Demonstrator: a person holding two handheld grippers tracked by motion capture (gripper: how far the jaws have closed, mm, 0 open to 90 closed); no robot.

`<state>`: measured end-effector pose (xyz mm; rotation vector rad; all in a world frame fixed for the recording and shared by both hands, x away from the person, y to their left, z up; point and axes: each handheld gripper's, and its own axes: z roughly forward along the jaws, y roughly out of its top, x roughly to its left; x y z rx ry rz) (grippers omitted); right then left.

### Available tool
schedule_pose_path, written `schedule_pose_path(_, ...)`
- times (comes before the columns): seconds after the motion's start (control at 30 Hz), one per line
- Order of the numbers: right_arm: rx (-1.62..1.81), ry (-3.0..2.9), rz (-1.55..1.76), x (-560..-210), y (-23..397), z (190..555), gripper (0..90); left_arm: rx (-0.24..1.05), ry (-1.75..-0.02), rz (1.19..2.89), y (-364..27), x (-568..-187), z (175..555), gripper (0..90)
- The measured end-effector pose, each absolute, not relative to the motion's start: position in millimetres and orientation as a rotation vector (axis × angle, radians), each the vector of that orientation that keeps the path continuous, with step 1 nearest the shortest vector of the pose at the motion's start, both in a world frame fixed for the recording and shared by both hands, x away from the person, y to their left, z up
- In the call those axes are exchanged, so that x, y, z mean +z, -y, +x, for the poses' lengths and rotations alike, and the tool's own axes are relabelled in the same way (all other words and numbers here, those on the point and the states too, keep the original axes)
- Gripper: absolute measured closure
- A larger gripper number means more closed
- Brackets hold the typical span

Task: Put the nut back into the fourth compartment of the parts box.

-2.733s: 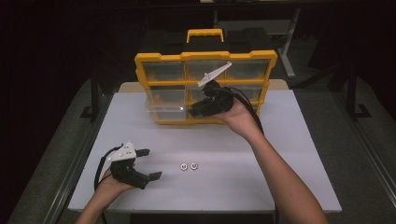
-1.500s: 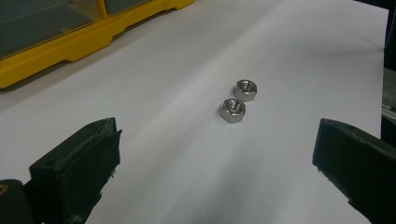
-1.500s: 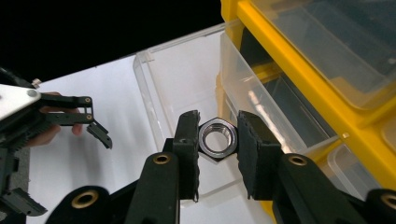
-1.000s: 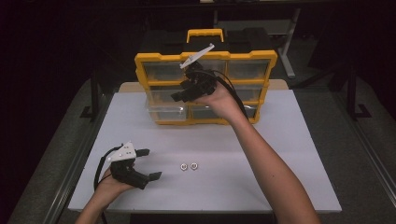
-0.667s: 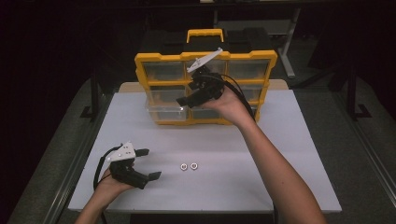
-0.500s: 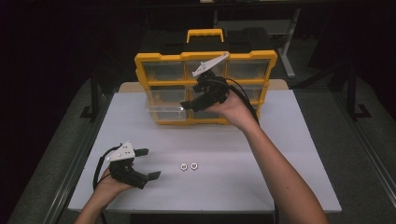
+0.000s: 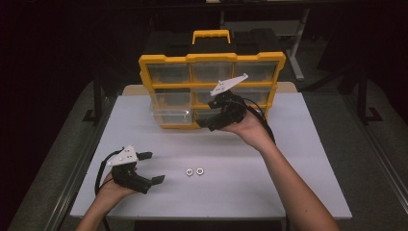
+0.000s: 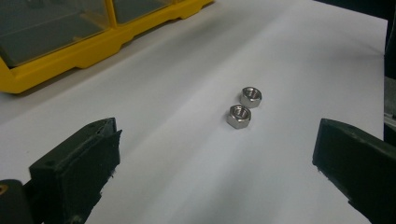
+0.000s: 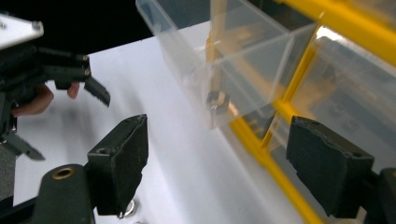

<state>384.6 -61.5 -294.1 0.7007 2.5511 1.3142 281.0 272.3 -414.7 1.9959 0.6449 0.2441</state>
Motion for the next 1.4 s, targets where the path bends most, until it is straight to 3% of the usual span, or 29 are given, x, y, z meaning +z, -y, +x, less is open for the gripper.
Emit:
schedule_pose_path(0.33,1.338,-2.568,0.725,-321,67,365,20.2,0.268,-0.631,2.003,-271,-415,280,0.8)
schedule_pose_path(0.5,1.334,-2.563,0.746,-334,68,358,15.7,0.271,-0.628,2.012,-270,-415,280,0.9)
schedule_pose_path(1.4,1.274,-2.687,0.779,-386,62,336,15.7,0.269,-0.631,2.015,-268,-417,278,0.8)
